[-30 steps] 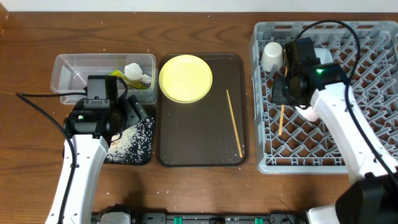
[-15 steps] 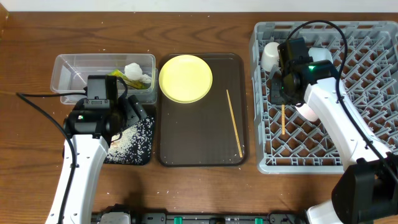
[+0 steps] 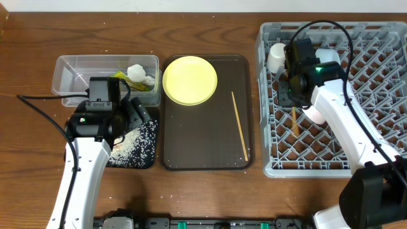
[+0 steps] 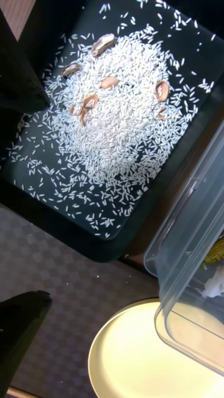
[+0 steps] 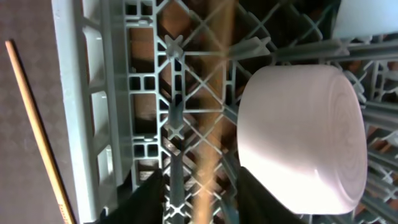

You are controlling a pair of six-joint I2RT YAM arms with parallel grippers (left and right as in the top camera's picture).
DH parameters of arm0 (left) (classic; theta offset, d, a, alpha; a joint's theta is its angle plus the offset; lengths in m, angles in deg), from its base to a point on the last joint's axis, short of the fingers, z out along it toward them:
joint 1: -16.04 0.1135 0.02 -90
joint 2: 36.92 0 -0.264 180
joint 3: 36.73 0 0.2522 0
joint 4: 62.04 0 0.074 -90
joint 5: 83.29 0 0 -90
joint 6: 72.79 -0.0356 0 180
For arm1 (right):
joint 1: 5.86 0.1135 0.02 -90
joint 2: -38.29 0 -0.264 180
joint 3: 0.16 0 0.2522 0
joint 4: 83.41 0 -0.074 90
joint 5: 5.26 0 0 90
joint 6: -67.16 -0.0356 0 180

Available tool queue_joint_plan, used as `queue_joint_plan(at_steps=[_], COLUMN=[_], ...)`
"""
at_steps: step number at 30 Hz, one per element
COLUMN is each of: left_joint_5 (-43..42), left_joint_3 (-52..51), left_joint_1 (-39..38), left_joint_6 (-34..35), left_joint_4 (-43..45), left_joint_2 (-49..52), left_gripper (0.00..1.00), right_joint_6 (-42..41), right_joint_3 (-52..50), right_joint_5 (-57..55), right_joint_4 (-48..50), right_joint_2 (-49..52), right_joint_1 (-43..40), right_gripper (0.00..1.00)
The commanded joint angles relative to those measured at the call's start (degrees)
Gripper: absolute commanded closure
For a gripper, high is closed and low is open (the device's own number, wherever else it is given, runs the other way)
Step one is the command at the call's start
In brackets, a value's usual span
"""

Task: Sort waste into correct bins and load items into the dishwasher rack
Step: 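Grasp one chopstick and stand it upright in the rack, then return the right gripper to the tray and grasp the second chopstick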

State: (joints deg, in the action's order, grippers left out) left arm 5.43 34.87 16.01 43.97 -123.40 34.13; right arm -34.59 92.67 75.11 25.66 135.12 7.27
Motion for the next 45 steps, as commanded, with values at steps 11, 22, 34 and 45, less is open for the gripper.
queue_joint_plan(at_steps=[11,22,34,45], left_joint_5=[0.46,0.48,0.46,0.46], left_joint_3=[0.57,0.57,0.57,0.57], left_joint_1=[0.24,0.24,0.24,0.24], left_joint_6=[-0.04,-0.02,-0.04,-0.04], left_joint_4=[-0.15,-0.15,-0.15,-0.15], left_joint_2=[0.13,0.13,0.13,0.13], left_gripper=[0.06,0.06,0.06,0.06], right_joint_6=[0.04,-1.66,-7.08,-7.06], right_joint_3=[-0.24,-0.24,-0.24,-0.24], right_joint_5=[15.06,26.25,4.92,4.94], right_joint_4=[1.18,10.69,11.58,13.16], right_joint_2=[0.07,0.13,5.79,18.91], right_joint_1=[0.00,10.62,21.62,21.40], right_gripper=[0.62,0.62,0.62,0.61])
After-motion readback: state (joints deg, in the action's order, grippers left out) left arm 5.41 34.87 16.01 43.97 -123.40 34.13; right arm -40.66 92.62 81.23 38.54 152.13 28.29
